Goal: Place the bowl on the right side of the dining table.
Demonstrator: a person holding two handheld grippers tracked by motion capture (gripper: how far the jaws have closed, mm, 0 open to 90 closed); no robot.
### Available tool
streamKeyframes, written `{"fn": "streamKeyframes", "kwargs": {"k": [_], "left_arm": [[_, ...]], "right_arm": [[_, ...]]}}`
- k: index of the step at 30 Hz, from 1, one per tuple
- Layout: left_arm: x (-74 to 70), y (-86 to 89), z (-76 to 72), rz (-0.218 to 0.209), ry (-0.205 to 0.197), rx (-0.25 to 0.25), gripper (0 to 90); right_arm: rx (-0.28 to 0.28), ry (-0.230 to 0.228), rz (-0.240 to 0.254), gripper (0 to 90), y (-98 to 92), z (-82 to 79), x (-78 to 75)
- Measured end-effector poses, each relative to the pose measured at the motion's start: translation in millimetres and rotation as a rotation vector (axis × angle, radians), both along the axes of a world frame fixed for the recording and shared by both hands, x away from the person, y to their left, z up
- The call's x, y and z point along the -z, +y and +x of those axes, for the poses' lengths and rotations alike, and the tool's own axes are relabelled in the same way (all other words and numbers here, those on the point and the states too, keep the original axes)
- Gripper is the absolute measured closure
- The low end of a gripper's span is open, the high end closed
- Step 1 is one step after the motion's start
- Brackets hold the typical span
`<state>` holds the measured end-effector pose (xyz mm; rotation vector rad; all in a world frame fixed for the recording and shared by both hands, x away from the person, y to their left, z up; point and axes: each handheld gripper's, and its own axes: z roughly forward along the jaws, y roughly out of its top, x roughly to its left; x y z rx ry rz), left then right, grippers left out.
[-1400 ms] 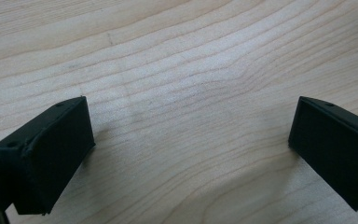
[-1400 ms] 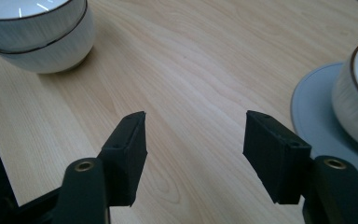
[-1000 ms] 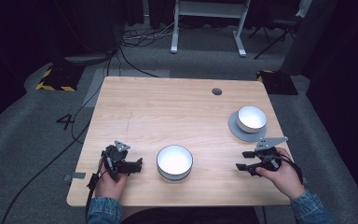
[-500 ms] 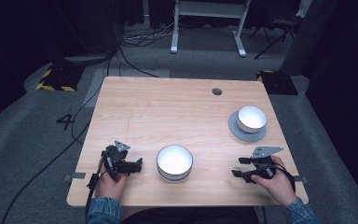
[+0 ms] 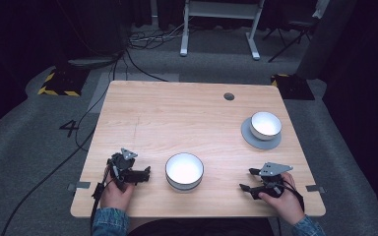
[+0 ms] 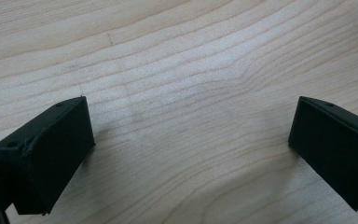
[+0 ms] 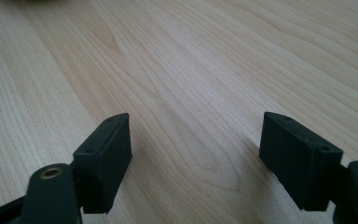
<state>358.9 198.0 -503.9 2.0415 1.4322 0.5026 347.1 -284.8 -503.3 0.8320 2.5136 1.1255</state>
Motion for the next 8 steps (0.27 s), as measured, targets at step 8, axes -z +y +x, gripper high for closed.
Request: {"fn": "streamKeyframes", "kwargs": {"k": [8], "left_arm": [[0.0, 0.0, -0.2, 0.000, 0.001, -0.001, 0.1]], "right_arm": [[0.014, -0.005, 0.001, 25.3, 0.6, -1.5, 0.3]]}}
